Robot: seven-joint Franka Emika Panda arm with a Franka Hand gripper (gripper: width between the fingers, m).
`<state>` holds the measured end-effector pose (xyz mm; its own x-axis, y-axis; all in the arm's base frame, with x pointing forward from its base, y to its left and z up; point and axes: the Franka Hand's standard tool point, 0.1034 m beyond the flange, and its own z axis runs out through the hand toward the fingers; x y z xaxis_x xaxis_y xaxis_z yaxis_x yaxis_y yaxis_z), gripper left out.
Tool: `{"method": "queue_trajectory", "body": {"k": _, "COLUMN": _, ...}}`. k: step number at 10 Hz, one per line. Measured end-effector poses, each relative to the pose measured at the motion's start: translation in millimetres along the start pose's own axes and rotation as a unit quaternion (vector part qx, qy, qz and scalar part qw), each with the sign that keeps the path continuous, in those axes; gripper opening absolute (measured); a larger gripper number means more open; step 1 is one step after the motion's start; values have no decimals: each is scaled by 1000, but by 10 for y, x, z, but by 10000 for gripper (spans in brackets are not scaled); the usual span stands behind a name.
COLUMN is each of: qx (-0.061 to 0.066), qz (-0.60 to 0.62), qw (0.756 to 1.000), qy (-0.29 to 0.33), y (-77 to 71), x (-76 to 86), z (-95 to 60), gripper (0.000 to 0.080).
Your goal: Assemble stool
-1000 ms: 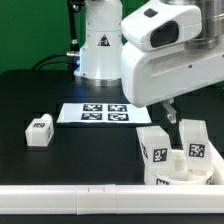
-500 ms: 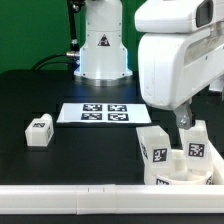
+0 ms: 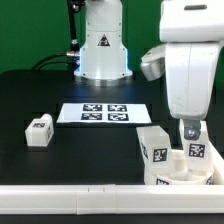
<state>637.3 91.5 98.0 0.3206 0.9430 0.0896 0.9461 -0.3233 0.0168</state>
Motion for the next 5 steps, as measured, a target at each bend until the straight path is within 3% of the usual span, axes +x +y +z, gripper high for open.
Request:
{"method": "queue_trajectory", "body": {"k": 3, "qx": -42, "qz": -7, "qw": 999, "qy": 21, "y": -48, "x": 19, "z": 140, "gripper": 649}}
{"method": "queue_trajectory", "body": {"k": 5, "qx": -42, "qz": 0, "qw": 999, "qy": 20, "y": -59, "x": 19, "z": 158, "gripper": 649}}
